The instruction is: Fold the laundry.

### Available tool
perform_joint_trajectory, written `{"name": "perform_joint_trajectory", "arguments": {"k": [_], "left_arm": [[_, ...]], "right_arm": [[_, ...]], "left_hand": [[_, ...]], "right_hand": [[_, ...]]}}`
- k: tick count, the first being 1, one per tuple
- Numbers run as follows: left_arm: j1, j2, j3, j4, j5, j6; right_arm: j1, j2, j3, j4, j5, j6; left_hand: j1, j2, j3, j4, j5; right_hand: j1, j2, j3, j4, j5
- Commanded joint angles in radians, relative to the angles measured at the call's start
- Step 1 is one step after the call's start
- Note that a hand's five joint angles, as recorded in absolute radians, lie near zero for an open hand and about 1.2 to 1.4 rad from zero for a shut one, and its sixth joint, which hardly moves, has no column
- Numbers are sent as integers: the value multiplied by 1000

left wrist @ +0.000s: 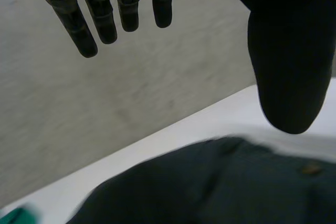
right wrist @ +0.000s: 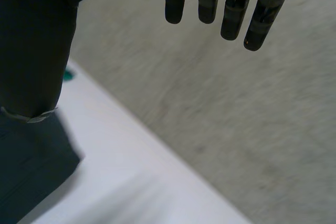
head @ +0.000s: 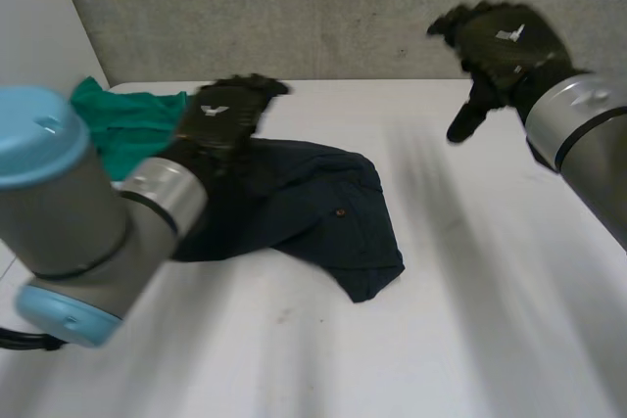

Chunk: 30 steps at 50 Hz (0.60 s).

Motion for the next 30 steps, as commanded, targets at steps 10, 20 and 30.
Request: {"name": "perform_joint_trajectory", "arguments": {"k": [10, 20, 30], "left_arm": [[300, 1, -205, -24, -8, 161], [356, -160, -133, 56, 6, 224], [339, -195, -116, 56, 6, 223]], "right_arm": [[85, 340, -151, 150, -86, 71], [85, 632, -475, 133, -89, 226], [84, 874, -830, 171, -137, 257]], "left_hand": [[22, 27, 21, 29, 33], [145, 150, 144, 152, 156], [690, 695, 689, 698, 701]], "right_hand": [[-22, -47, -41, -60, -68], [35, 10, 16, -3, -11], [90, 66, 72, 52, 45]]}}
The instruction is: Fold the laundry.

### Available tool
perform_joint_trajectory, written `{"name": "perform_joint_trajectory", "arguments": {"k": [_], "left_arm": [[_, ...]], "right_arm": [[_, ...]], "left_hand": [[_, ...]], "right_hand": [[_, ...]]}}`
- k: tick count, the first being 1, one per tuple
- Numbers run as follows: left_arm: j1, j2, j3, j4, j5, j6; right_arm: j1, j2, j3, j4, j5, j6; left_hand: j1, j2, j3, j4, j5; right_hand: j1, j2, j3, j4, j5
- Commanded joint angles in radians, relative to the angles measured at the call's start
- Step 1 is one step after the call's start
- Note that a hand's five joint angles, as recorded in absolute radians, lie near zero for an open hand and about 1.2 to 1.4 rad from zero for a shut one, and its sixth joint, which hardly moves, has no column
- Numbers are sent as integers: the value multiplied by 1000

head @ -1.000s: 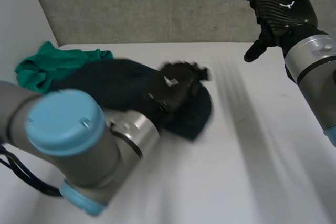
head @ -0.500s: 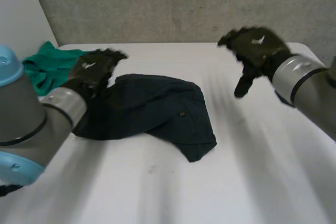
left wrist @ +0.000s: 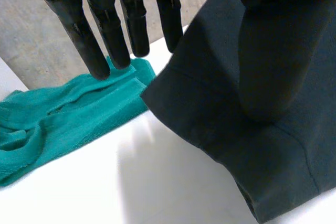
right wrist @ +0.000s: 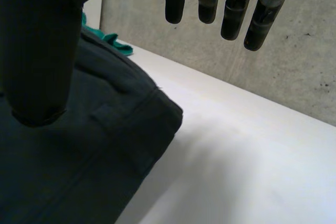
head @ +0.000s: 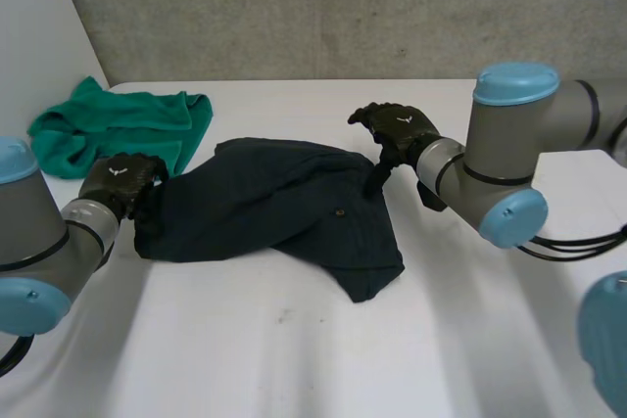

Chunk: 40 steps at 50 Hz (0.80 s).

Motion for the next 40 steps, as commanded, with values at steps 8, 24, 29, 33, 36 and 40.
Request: {"name": "perform_joint_trajectory", "arguments": {"k": [8, 24, 29, 33, 36, 40], "left_arm": [[-13, 41, -15, -5, 1, -3], [-20, 146, 11, 11, 1, -3], [-51, 144, 128, 11, -10, -11], [-88, 151, 236, 9, -18, -15], [-126, 203, 296, 9, -19, -22], [-166, 316, 307, 3, -19, -40]], "right_arm": [[-2, 334, -537, 161, -179, 96], [-2, 345, -579, 156, -226, 151], [-22, 192, -599, 144, -188, 135], [-39, 45, -574, 147, -170, 67], [-39, -84, -518, 187, -168, -21], [-42, -273, -387, 297, -167, -184]], "left_hand": [[877, 887, 890, 886, 886], [877, 887, 890, 886, 886], [877, 887, 890, 886, 886], [877, 887, 890, 886, 886], [877, 887, 890, 886, 886], [877, 887, 890, 886, 886]], "right_hand": [[316, 292, 298, 278, 271], [1199, 1174, 1180, 1161, 1154], [1199, 1174, 1180, 1161, 1154], [1199, 1174, 1180, 1161, 1154], [1199, 1174, 1180, 1161, 1154], [1199, 1174, 1180, 1161, 1154]]}}
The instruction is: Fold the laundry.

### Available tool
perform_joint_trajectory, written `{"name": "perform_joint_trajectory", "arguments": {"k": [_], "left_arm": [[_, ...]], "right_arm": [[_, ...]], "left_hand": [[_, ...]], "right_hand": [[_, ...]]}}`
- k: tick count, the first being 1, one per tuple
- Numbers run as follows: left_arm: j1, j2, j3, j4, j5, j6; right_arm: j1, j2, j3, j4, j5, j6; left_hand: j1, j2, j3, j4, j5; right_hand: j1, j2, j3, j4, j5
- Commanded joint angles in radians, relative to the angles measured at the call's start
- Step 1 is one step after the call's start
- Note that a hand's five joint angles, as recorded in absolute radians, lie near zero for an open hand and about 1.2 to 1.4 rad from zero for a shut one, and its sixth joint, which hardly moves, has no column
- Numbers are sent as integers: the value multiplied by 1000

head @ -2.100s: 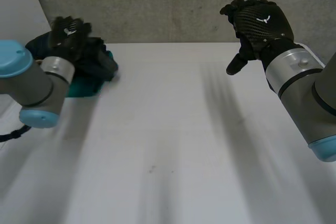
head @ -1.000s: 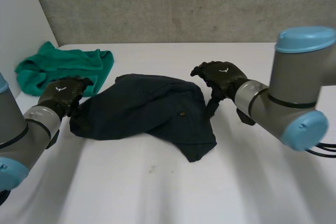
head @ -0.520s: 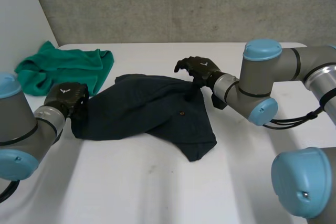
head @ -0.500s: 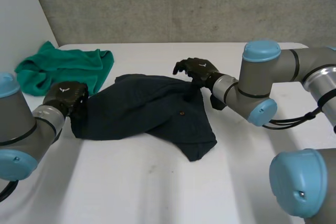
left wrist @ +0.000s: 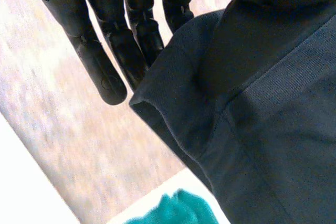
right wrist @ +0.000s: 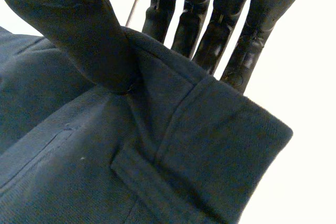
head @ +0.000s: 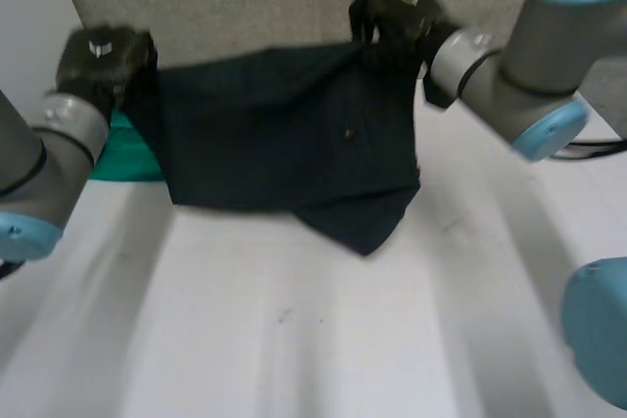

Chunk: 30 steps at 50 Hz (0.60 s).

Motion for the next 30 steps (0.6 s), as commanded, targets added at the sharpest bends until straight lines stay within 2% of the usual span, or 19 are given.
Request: {"name": "perform_joint_trajectory", "arguments": {"k": [1, 6, 7, 11, 15, 20, 23, 30], "left_arm": [[-75, 168, 68, -11, -2, -26], [-86, 301, -14, -87, 10, -34], [-87, 312, -27, -101, 12, -34], [-87, 329, -82, -170, 13, -32], [-89, 300, -125, -212, 19, -26], [-95, 119, -102, -214, 18, -21], [-98, 39, -47, -214, 16, -18], [-139, -174, 243, -165, 6, -23]], "right_arm": [[-7, -377, 235, 181, 10, -319], [-7, -552, 449, 327, 42, -557], [-7, -609, 527, 375, 74, -626], [4, -690, 697, 428, 157, -744], [6, -703, 817, 427, 204, -801], [9, -663, 866, 381, 218, -791], [13, -565, 853, 310, 226, -763], [16, -413, 709, 108, 267, -619]], "left_hand": [[245, 199, 209, 198, 243], [245, 199, 209, 198, 243], [245, 199, 209, 198, 243], [245, 199, 209, 198, 243], [245, 199, 209, 198, 243], [245, 199, 209, 198, 243], [245, 199, 209, 198, 243], [245, 199, 209, 198, 243]], "right_hand": [[415, 220, 220, 210, 243], [415, 220, 220, 210, 243], [415, 220, 220, 210, 243], [415, 220, 220, 210, 243], [415, 220, 220, 210, 243], [415, 220, 220, 210, 243], [415, 220, 220, 210, 243], [415, 220, 220, 210, 243]]}}
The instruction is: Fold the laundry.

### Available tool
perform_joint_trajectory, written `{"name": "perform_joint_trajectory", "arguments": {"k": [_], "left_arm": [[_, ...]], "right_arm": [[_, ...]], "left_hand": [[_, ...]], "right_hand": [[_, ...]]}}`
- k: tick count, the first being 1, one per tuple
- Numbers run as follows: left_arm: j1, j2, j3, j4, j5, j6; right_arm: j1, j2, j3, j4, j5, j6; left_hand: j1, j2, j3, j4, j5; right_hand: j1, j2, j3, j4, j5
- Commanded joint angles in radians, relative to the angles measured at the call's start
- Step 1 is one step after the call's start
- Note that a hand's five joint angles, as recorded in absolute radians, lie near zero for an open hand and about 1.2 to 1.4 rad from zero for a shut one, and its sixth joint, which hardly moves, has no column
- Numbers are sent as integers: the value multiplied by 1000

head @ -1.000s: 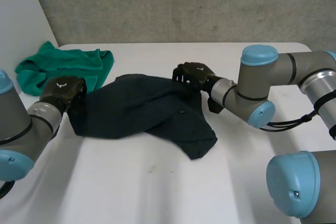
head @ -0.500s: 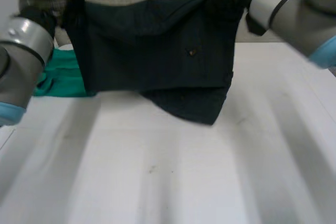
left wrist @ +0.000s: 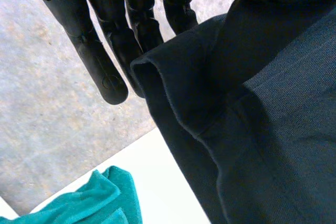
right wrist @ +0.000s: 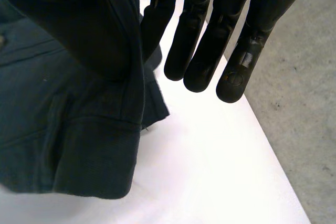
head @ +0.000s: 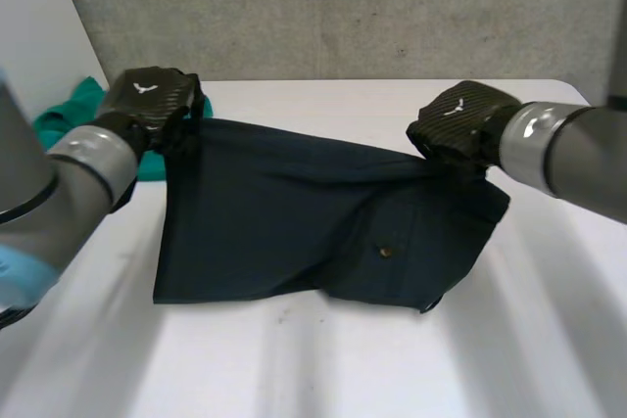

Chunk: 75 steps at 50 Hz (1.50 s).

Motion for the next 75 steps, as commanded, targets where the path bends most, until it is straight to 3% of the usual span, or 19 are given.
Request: {"name": "perform_joint_trajectory", "arguments": {"k": [1, 8, 10, 15, 23, 38, 40, 43, 46, 54, 60, 66, 75], "left_arm": [[-44, -241, 327, 71, -12, -4], [-76, -288, 584, 339, -114, -6], [-84, -281, 617, 447, -158, -9], [-99, -228, 619, 560, -195, -9], [-109, -140, 394, 543, -187, -12], [-153, -90, -178, 487, -95, 2], [-161, -77, -211, 482, -75, 2], [-174, -24, -263, 470, -34, 2], [-179, 34, -301, 447, -3, 2], [-181, 177, -349, 330, 40, 0], [-182, 263, -393, 267, 58, 0], [-207, 340, -438, 255, 60, -1], [-224, 398, -452, 243, 58, -3]], "right_arm": [[6, 194, -183, -245, 45, 165], [7, 253, -493, -521, 125, 242], [7, 251, -531, -596, 131, 242], [6, 221, -555, -750, 134, 236], [7, 129, -394, -641, 105, 242], [1, 56, 258, -463, 10, 159], [-3, 61, 309, -474, 15, 142], [-6, 61, 318, -523, 16, 156], [-11, 62, 314, -563, 13, 162], [-51, 72, 214, -586, -11, 158], [-48, 138, 111, -584, -134, 151], [-40, 190, 57, -598, -182, 150], [-33, 423, -70, -684, -182, 148]], "left_hand": [[245, 197, 205, 194, 243], [245, 197, 205, 194, 243], [245, 197, 205, 194, 243], [245, 197, 205, 194, 243], [245, 197, 205, 194, 243], [245, 197, 205, 194, 243], [245, 197, 205, 194, 243], [245, 197, 205, 194, 243], [245, 197, 205, 194, 243], [245, 197, 205, 194, 243], [245, 197, 205, 194, 243], [245, 197, 205, 194, 243], [245, 197, 205, 194, 243]], "right_hand": [[412, 220, 219, 210, 231], [412, 220, 219, 210, 231], [412, 220, 219, 210, 231], [412, 220, 219, 210, 231], [412, 220, 219, 210, 231], [412, 220, 219, 210, 231], [-14, -205, -206, -216, -194], [-513, -704, -705, -715, -693], [-810, -1001, -1002, -1012, -990], [-810, -1001, -1002, -1012, -990], [-810, -1001, -1002, -1012, -990], [-810, -1001, -1002, -1012, -990], [-810, -1001, -1002, -1012, -990]]}}
